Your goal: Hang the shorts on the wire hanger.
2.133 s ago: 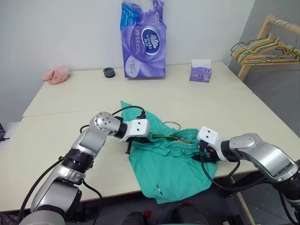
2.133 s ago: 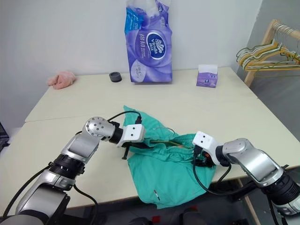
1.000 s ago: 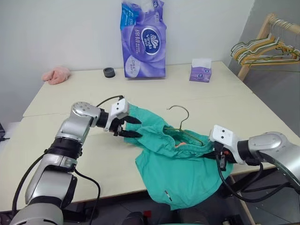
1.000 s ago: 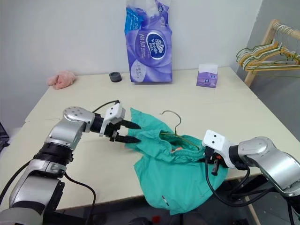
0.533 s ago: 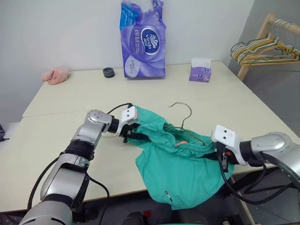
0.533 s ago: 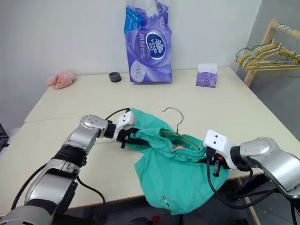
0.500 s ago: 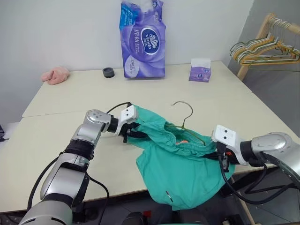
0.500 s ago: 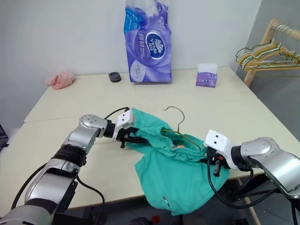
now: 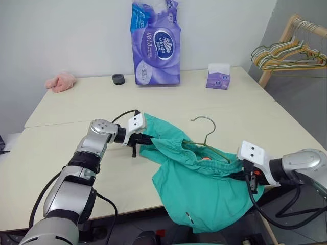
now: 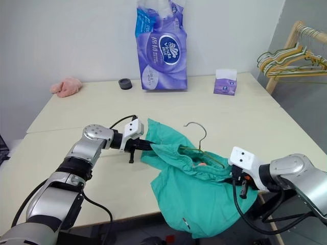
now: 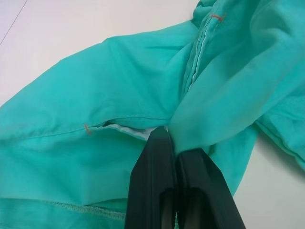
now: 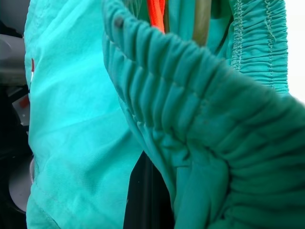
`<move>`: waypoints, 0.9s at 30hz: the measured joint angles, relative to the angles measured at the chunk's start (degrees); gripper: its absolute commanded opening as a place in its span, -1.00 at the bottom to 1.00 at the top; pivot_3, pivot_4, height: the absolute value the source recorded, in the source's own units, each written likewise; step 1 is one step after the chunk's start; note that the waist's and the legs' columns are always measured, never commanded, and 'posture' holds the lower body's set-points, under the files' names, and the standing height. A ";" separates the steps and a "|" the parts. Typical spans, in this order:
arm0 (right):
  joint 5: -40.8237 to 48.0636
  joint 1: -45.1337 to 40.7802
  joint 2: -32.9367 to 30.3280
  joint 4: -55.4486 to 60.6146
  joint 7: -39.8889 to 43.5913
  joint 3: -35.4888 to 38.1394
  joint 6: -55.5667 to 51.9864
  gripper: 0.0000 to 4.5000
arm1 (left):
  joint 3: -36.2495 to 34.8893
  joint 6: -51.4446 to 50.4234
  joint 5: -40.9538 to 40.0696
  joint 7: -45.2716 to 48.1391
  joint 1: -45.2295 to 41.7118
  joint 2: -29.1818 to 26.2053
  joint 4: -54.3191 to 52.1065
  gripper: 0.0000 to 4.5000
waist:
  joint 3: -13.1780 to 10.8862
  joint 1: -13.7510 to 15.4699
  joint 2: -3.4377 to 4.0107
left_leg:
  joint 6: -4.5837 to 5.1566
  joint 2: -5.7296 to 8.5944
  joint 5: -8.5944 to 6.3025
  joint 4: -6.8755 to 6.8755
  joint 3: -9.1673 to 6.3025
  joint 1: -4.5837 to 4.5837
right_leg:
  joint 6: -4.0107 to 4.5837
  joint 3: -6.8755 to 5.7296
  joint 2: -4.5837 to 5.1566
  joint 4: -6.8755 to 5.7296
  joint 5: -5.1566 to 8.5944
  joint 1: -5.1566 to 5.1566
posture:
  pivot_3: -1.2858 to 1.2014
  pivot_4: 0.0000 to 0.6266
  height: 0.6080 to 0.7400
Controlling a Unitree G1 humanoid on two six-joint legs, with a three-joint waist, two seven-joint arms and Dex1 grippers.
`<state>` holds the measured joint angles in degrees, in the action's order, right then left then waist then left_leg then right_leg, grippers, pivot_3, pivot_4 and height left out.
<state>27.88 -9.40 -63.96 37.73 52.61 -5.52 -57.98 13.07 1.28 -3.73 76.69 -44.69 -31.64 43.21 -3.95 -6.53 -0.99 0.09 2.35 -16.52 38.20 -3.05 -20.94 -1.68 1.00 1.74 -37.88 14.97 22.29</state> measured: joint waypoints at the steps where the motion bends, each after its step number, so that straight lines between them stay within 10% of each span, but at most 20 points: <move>1: 0.01 0.61 -0.58 0.00 0.20 0.42 0.18 -1.00 | 0.00 0.39 0.19 0.00 0.05 -0.11 0.00 -0.98 | 0.00 0.03 0.00 | 0.00 0.00 0.00 0.00 0.00 0.00 | 0.00 0.00 0.00 0.00 0.00 0.00 | -0.15 -0.92 1.00; 19: 2.34 4.67 -3.27 0.46 2.18 6.95 1.00 -1.00 | -0.08 0.21 0.05 0.58 1.69 -0.04 -2.39 -0.98 | 0.00 0.07 -0.01 | 0.00 -0.01 0.00 0.00 0.01 0.01 | 0.00 0.00 0.00 -0.01 0.00 -0.01 | -0.15 -0.91 1.00; 27: 2.24 4.18 -2.86 0.40 1.20 6.25 1.41 -1.00 | -4.39 -10.68 -6.14 2.94 2.49 -1.48 -9.03 0.08 | -0.01 -0.05 -0.03 | 0.00 -0.01 0.00 0.02 0.01 -0.01 | 0.00 -0.01 -0.01 -0.02 0.00 0.00 | -0.16 -0.90 1.00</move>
<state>30.12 -5.22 -66.82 38.13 53.81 0.74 -56.57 8.67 -9.40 -9.86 79.64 -42.20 -33.11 34.18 -3.96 -6.57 -1.02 0.09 2.34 -16.52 38.22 -3.03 -20.95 -1.68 0.99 1.73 -37.90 14.98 22.29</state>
